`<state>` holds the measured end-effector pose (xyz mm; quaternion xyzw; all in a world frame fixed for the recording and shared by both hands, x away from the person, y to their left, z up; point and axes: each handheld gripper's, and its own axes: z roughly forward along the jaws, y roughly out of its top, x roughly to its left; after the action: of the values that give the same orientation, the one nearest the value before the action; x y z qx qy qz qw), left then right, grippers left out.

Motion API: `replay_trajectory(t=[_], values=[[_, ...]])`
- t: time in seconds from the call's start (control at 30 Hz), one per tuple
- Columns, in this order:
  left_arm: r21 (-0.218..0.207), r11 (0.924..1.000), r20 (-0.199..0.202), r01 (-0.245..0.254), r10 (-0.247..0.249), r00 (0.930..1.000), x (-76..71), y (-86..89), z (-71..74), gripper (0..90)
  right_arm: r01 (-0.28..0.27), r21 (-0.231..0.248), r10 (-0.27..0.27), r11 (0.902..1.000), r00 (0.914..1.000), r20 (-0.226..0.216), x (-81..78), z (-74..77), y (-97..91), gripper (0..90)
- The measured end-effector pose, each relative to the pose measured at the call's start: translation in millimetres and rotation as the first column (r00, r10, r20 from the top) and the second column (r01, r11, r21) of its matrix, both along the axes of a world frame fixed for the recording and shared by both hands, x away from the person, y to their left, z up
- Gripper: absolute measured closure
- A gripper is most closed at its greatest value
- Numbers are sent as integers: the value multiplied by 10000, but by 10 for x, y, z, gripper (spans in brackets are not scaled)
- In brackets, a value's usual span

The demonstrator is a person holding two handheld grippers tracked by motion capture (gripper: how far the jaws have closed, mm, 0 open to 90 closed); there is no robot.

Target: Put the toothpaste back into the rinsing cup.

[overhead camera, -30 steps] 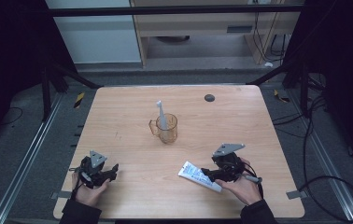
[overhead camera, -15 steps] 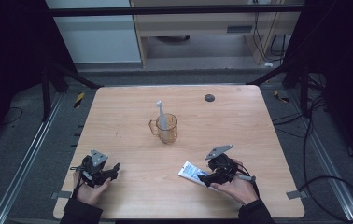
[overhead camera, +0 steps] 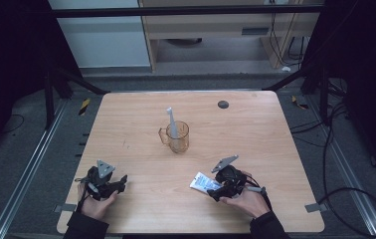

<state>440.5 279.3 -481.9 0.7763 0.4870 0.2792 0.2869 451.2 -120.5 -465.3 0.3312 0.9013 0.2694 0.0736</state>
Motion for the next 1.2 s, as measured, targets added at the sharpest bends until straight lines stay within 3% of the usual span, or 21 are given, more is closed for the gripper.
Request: replay_trajectory(t=[0.4, 0.67, 1.07, 1.2], values=[[19, 10000, -32, 12, -12, 10000, -2, -5, -5, 304, -363, -544, 347, 9979, 9989, -316, 27, -65, 80, 342], [37, 10000, -49, 21, -20, 10000, -1, -1, -5, 305, -449, -720, 414, 9964, 9979, -493, 40, -96, 112, 406], [37, 10000, -92, 34, -33, 10000, 2, -8, -8, 306, -585, -1174, 551, 9914, 9980, -321, 30, -110, 133, 443], [41, 10000, -98, 49, -49, 9999, -3, -14, -6, 307, -442, -1224, 399, 9915, 9985, -373, 35, -96, 139, 502]])
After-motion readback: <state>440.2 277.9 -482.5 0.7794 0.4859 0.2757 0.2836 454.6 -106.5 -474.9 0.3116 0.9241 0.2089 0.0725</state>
